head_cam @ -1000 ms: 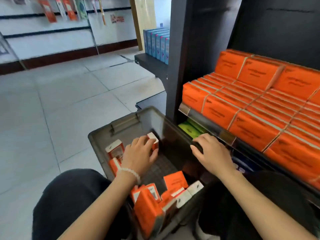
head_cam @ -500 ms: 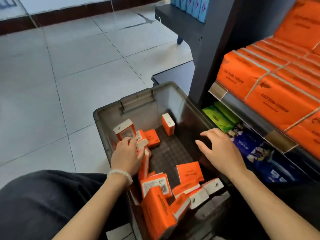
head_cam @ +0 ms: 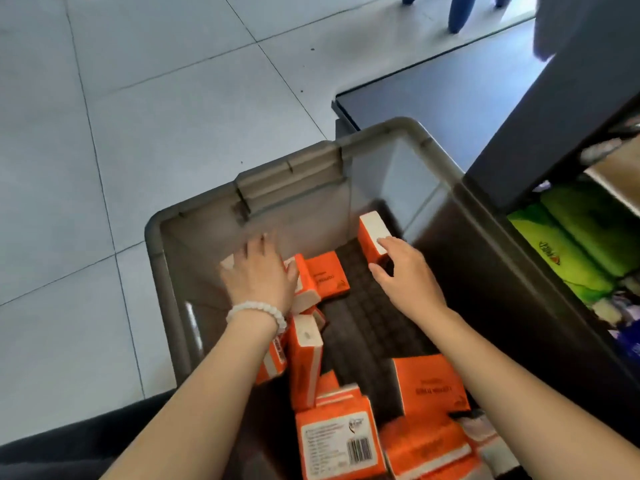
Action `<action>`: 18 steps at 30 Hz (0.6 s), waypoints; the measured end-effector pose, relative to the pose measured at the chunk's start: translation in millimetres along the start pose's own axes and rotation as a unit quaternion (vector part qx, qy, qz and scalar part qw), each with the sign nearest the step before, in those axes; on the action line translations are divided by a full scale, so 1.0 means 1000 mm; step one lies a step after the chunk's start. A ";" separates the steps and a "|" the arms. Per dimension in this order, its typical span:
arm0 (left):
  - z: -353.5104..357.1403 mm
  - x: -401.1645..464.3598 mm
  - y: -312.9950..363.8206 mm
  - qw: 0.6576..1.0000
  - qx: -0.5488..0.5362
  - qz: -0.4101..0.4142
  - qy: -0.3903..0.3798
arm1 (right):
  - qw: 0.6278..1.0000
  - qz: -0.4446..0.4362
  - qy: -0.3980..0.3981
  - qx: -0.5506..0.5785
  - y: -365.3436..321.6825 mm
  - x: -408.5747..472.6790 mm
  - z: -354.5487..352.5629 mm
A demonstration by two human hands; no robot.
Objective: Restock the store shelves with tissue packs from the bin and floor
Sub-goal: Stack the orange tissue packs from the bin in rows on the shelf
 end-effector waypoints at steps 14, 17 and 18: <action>0.021 0.011 0.002 0.998 -0.058 0.016 -0.012 | 0.990 0.115 0.051 0.060 0.036 0.056 0.048; 0.016 0.008 0.003 0.998 -0.059 0.023 0.002 | 0.988 0.104 0.056 0.096 0.036 0.046 0.038; 0.012 0.005 0.004 0.998 -0.056 0.028 0.010 | 0.988 0.105 0.054 0.104 0.036 0.041 0.033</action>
Point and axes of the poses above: each hand's wrist, its own x-axis towards the middle knuckle, its own z-axis out of the palm, y = z × x, the point moved 10 cm from there along x, towards the middle knuckle, and after that the axes turned 11 degrees about z, right-handed, at the moved point
